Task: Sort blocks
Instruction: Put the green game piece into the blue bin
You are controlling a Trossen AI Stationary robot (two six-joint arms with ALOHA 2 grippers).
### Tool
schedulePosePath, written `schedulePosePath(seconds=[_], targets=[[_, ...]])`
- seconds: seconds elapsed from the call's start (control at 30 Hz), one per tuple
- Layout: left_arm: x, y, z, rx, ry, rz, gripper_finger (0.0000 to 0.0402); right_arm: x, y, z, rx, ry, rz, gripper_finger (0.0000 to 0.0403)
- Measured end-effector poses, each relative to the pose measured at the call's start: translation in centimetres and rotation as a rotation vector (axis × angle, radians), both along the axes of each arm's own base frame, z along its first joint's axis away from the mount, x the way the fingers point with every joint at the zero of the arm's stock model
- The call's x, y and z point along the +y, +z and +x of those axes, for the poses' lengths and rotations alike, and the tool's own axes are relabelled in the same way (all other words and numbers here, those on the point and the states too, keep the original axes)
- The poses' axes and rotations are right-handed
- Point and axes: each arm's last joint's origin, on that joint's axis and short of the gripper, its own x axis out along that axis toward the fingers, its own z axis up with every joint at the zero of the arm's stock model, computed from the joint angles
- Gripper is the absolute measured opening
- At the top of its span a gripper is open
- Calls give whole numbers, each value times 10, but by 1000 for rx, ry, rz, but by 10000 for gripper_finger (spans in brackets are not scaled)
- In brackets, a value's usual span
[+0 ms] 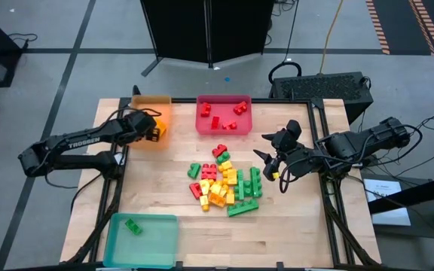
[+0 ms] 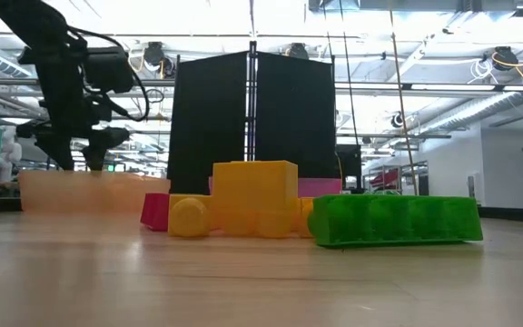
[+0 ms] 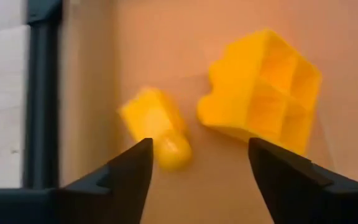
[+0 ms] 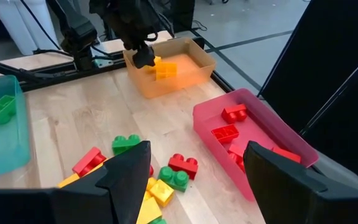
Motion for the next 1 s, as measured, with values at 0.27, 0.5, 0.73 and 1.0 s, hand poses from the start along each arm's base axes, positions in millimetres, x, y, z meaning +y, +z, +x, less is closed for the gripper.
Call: schedulePosePath(seconds=[0.27,0.5,0.73,1.0], targets=[[1,57,26,-269,-227,59,282,0,0,0,1,1,1,249],[-23,98,60,-484,-783,180,283,0,0,0,2,1,0,249],[-47,74,76,-420,-946,107,283,0,0,0,0,-1,4,249],[-65,34,107,-392,-616,-100,283,0,0,0,-8,-10,18,249]])
